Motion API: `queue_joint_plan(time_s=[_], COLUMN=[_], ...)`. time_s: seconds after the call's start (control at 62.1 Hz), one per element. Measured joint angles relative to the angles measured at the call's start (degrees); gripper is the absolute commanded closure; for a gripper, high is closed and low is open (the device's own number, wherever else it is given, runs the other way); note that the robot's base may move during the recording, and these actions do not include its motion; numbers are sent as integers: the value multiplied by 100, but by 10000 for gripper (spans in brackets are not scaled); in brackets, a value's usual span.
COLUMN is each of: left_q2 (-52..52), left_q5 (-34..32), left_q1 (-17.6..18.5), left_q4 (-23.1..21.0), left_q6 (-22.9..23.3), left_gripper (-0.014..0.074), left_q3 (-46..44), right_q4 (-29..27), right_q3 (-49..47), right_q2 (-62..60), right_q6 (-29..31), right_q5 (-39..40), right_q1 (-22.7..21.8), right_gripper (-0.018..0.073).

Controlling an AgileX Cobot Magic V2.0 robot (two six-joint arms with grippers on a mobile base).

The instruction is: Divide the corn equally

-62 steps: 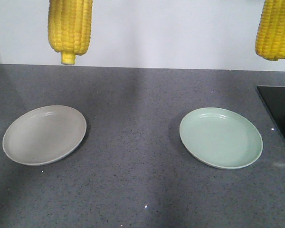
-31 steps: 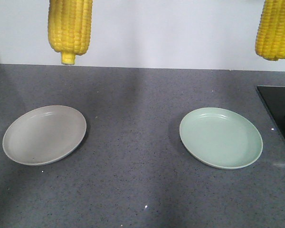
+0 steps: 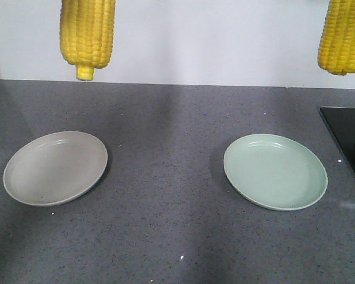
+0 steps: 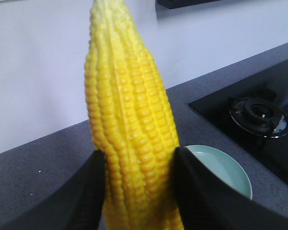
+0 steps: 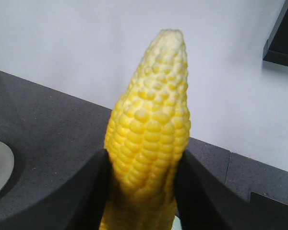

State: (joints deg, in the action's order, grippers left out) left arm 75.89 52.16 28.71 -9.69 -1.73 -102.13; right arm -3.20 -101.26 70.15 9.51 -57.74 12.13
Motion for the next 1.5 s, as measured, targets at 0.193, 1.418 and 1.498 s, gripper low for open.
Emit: queue_joint_plan(time_s=[0.193, 1.418, 1.498], left_q2=[-5, 926, 926], left_q5=[-34, 318, 269], left_q1=[0, -953, -1033], left_q4=[0, 2718, 2707], left_q6=[0, 1332, 1332], left_gripper=[603, 603, 603], left_q3=[0, 2234, 2247], right_q4=[0, 403, 403], right_q3=[0, 215, 215], right_q2=[0, 3687, 3749], right_q6=[0, 13, 19], right_q5=[0, -1402, -1390], right_q1=[0, 0, 0], right_gripper=[564, 524, 497])
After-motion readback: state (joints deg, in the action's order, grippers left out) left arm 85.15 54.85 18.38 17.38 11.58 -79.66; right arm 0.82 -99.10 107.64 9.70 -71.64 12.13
